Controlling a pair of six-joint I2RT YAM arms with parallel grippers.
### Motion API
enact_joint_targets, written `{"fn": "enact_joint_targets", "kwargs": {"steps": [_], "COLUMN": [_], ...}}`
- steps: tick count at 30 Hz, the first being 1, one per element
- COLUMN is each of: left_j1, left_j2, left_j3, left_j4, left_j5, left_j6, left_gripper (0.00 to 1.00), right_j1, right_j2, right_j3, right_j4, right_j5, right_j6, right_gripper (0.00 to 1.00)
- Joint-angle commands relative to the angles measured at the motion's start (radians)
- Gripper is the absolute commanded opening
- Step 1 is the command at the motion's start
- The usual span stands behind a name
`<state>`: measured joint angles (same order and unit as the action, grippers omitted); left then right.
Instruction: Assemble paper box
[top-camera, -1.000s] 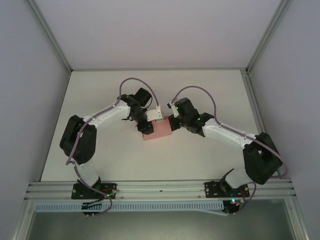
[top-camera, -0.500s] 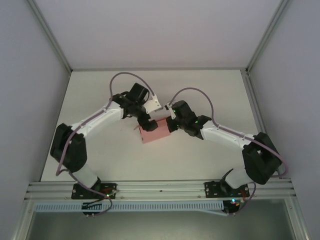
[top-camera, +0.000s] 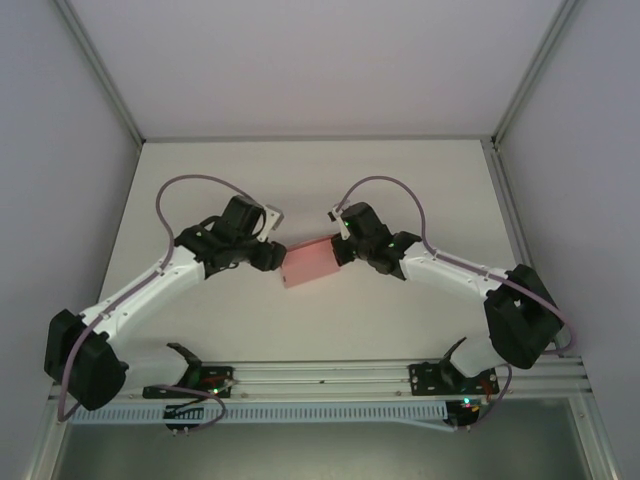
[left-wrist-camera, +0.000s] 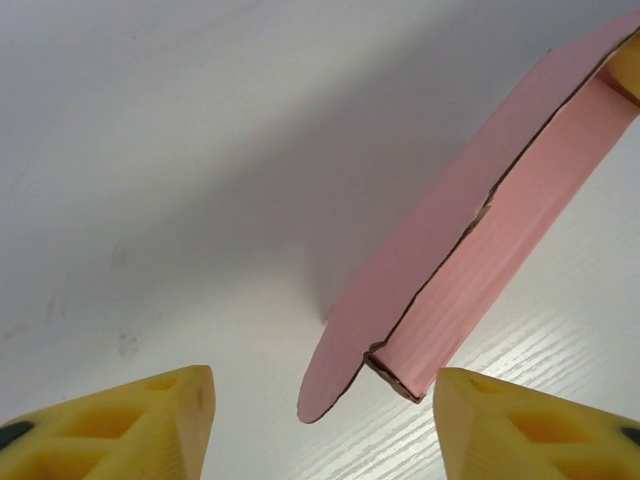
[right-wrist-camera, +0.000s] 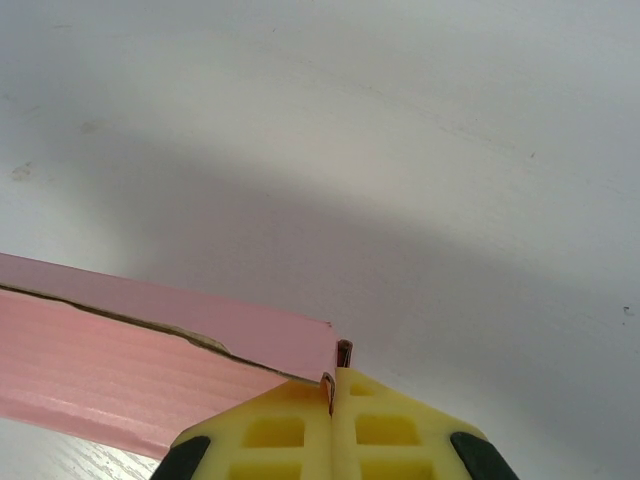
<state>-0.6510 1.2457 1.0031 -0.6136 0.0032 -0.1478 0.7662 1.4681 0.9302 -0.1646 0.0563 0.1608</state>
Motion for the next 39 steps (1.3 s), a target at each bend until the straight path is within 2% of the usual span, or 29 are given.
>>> {"fn": "enact_joint_targets", "kwargs": {"steps": [1, 5, 8, 9, 12, 16, 18, 26, 32, 39], "left_j1": [-0.006, -0.006, -0.009, -0.009, -0.013, -0.015, -0.016, -0.016, -0.019, -0.019], "left_j2": [0.037, 0.09, 0.1, 0.1, 0.093, 0.093, 0.098, 0.118, 0.152, 0.136], "left_j3": [0.011, 0.033, 0.034, 0.034, 0.036, 0.044, 0.041, 0.044, 0.048, 0.058], "left_j4": [0.023, 0.015, 0.014, 0.015, 0.015, 0.022, 0.038, 0.11, 0.158, 0.181], "left_j5": [0.029, 0.035, 0.04, 0.041, 0.04, 0.051, 0.053, -0.014, -0.073, -0.091], "left_j6": [-0.03, -0.032, -0.036, -0.04, -0.066, -0.174, -0.242, -0.481, -0.529, -0.569], "left_gripper": [0.54, 0.41, 0.39, 0.35, 0.11, 0.06, 0.0, 0.0, 0.0, 0.0], "right_j1": [0.012, 0.012, 0.012, 0.012, 0.013, 0.012, 0.014, 0.05, 0.066, 0.105], "right_j2": [0.027, 0.022, 0.02, 0.02, 0.025, 0.039, 0.049, 0.049, 0.052, 0.079], "right_j3": [-0.013, -0.017, -0.02, -0.019, -0.018, -0.006, 0.002, 0.025, 0.046, 0.05], "right_j4": [-0.122, -0.116, -0.115, -0.115, -0.116, -0.128, -0.136, -0.154, -0.112, -0.137], "right_j5": [-0.017, -0.024, -0.025, -0.026, -0.025, -0.021, -0.011, 0.061, 0.032, 0.09], "right_j6": [0.006, 0.003, 0.002, 0.002, 0.002, 0.003, 0.006, 0.02, 0.081, 0.087], "right_gripper": [0.0, 0.0, 0.0, 0.0, 0.0, 0.0, 0.0, 0.0, 0.0, 0.0]}}
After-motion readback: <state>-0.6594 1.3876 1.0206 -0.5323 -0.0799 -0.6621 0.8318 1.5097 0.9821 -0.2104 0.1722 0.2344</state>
